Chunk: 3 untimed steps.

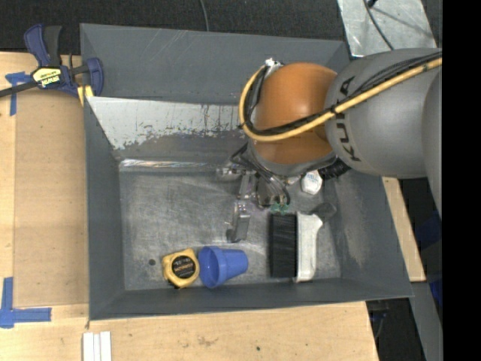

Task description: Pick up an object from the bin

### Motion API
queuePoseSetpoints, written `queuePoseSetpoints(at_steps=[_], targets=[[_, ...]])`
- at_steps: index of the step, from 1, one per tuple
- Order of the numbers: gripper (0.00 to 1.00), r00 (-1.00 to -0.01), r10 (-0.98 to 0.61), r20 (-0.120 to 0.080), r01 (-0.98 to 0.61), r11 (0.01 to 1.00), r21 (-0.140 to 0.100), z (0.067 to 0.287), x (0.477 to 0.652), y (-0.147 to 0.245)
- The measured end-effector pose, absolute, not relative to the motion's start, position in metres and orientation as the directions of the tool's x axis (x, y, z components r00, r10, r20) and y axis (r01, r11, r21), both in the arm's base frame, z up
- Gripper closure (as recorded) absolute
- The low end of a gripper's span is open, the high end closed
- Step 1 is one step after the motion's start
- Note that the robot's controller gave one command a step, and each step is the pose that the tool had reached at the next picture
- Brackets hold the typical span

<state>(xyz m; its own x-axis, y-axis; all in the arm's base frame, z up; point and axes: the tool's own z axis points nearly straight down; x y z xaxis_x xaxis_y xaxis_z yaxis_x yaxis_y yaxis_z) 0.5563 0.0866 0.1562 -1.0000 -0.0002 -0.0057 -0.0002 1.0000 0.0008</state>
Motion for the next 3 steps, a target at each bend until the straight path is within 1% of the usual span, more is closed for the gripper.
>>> queuePoseSetpoints(at_steps=[1,2,3], targets=[[0.00,-0.995,-0.101,-0.005,-0.101,0.995,0.000,0.115,0.516,0.073],[0.00,-0.976,-0.219,0.004,-0.219,0.976,0.000,0.107,0.494,0.063],[1.00,-0.995,-0.093,-0.021,-0.093,0.996,0.001,0.074,0.493,0.082]])
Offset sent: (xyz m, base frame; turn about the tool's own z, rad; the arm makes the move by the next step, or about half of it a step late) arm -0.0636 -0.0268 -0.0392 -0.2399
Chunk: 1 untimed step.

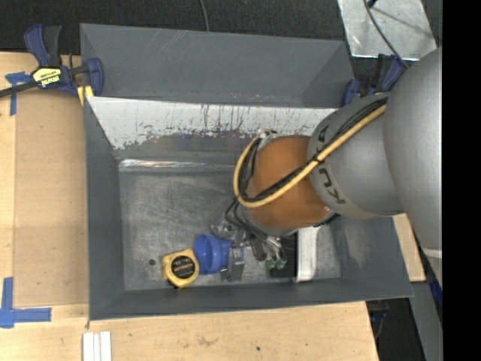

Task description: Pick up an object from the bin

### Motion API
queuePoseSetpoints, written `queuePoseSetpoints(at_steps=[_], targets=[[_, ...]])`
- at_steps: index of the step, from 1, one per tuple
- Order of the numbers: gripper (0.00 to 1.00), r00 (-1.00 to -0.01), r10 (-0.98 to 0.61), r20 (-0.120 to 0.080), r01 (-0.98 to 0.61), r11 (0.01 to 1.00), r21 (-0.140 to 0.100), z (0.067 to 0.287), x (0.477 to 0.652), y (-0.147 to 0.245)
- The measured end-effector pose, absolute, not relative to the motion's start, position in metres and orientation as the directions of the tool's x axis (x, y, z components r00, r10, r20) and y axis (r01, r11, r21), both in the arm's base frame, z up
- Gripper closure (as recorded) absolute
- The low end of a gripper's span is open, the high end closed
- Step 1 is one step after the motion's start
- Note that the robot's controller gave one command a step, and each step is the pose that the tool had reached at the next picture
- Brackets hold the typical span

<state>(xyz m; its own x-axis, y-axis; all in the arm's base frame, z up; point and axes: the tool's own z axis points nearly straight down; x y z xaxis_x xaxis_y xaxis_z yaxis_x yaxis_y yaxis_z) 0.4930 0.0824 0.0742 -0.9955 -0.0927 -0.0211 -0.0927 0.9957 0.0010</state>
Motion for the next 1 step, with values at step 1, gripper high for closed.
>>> queuePoseSetpoints(at_steps=[1], targets=[[1.00,-0.996,-0.092,-0.021,-0.092,0.996,0.001,0.0742,0.4931,0.0824]])
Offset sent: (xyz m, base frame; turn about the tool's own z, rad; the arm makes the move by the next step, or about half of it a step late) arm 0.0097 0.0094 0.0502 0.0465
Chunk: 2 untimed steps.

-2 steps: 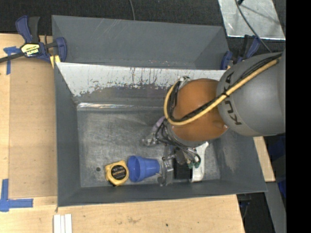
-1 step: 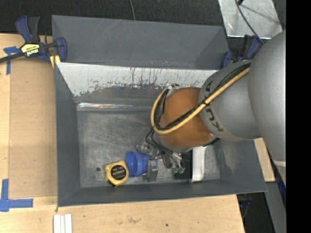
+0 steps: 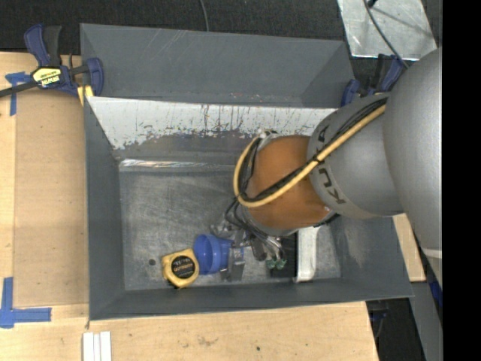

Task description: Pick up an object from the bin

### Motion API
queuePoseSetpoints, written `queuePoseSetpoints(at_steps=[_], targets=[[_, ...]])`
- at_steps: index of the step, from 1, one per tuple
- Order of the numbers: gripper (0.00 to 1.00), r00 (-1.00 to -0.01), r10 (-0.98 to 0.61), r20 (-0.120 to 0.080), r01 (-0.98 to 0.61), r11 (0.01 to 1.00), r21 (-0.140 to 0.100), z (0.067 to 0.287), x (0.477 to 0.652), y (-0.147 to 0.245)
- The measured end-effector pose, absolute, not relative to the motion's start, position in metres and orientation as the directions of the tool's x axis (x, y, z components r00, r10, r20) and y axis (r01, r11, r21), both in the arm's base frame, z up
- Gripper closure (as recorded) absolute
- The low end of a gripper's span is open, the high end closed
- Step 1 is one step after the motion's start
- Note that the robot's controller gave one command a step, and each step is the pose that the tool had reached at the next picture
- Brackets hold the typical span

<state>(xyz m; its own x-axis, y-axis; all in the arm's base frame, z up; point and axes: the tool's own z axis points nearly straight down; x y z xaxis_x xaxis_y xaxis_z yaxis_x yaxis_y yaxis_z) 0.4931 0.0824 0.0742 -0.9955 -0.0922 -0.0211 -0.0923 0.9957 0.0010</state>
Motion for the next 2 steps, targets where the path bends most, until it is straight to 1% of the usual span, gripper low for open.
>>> queuePoseSetpoints(at_steps=[1,2], targets=[[1.00,-0.998,-0.057,0.001,-0.057,0.998,0.000,0.111,0.499,0.089],[1.00,-0.998,-0.070,-0.006,-0.070,0.998,0.000,0.137,0.500,0.092]])
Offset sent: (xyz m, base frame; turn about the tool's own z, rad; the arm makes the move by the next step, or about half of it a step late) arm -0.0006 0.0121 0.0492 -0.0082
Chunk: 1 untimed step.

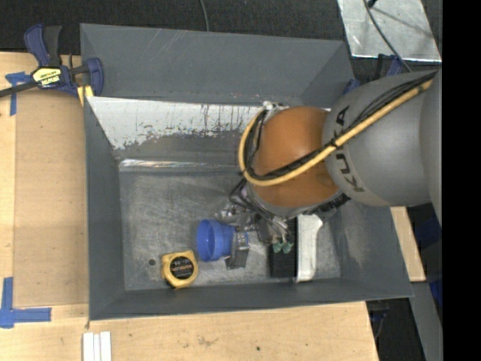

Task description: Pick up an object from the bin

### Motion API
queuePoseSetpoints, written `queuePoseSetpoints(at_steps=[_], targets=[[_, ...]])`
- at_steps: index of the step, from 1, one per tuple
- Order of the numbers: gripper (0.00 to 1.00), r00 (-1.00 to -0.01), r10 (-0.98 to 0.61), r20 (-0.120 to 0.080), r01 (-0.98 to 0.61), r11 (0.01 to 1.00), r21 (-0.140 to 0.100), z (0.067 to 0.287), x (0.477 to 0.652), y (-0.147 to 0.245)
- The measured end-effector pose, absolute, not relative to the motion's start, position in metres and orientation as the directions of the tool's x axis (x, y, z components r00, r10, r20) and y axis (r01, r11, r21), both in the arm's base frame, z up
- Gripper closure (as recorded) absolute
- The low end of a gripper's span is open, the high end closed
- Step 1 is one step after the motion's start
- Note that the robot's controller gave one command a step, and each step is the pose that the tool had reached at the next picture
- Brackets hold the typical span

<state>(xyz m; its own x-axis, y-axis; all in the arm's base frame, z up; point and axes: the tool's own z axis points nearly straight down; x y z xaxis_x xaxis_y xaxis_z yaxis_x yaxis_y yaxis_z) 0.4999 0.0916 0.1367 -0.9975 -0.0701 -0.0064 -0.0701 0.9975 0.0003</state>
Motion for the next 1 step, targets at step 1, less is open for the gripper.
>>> queuePoseSetpoints(at_steps=[1], targets=[[1.00,-0.994,-0.105,-0.003,-0.105,0.994,0.000,0.2560,0.5002,0.0962]])
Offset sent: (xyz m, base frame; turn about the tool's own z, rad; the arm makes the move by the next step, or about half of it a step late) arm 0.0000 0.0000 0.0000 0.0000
